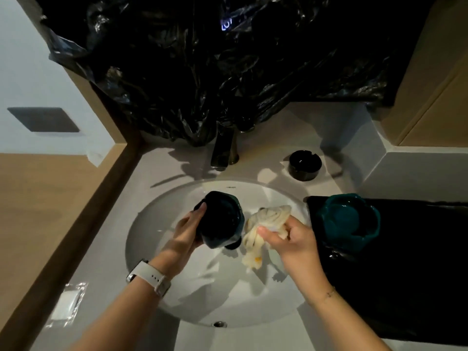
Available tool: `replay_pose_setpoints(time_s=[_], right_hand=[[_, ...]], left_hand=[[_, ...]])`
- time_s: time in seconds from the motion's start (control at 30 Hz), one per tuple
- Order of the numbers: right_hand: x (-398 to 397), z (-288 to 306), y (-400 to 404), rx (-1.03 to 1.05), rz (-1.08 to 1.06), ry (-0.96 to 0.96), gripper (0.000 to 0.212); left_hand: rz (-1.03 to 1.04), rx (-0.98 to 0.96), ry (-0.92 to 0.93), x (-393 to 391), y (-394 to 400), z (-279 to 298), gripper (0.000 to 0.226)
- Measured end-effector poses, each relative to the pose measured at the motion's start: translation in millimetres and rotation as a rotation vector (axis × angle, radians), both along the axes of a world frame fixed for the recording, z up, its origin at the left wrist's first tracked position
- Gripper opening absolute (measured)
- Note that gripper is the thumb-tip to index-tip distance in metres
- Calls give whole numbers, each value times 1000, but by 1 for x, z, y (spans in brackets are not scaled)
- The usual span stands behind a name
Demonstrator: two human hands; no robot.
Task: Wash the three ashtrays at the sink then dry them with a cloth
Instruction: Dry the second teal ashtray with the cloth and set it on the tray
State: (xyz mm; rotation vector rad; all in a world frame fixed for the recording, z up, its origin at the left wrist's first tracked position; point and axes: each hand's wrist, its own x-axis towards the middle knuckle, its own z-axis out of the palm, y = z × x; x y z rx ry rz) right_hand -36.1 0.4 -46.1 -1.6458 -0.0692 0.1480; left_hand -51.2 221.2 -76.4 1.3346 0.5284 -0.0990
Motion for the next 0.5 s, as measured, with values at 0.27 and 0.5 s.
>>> replay_pose_setpoints(time_s=[0.27, 0.5], right_hand=[[-1, -34, 38, -169, 87, -205, 14], [4, -30, 52, -407, -79, -377, 14]], left_hand=[[14, 198, 6, 11, -2, -40, 79], [22, 259, -22, 11, 4, -33, 61]])
